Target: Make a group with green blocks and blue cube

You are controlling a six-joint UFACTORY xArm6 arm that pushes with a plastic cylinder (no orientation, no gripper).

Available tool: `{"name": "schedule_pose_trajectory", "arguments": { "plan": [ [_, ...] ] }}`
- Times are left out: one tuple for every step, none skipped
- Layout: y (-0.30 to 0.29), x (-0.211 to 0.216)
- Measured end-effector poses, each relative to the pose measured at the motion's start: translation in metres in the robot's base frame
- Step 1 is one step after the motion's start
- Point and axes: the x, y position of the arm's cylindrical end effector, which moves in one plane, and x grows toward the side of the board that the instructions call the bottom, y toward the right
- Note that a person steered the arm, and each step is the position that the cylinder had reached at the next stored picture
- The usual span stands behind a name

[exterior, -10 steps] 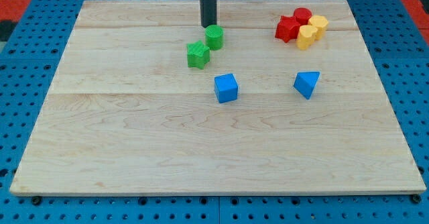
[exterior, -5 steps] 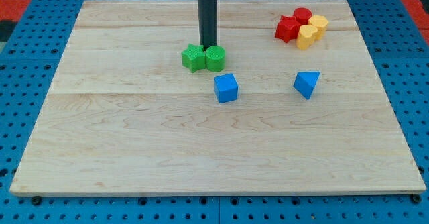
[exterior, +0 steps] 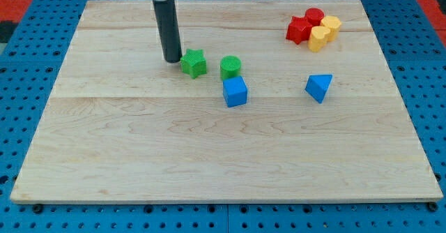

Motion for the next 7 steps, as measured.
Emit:
{"name": "schedule_pose_trajectory", "arguments": {
  "plan": [
    [0.025, 0.001],
    [0.015, -0.028],
    [0.036, -0.038],
    [0.038, -0.007],
    [0.041, 0.005],
    [0.048, 0.005],
    [0.048, 0.010]
  ]
}}
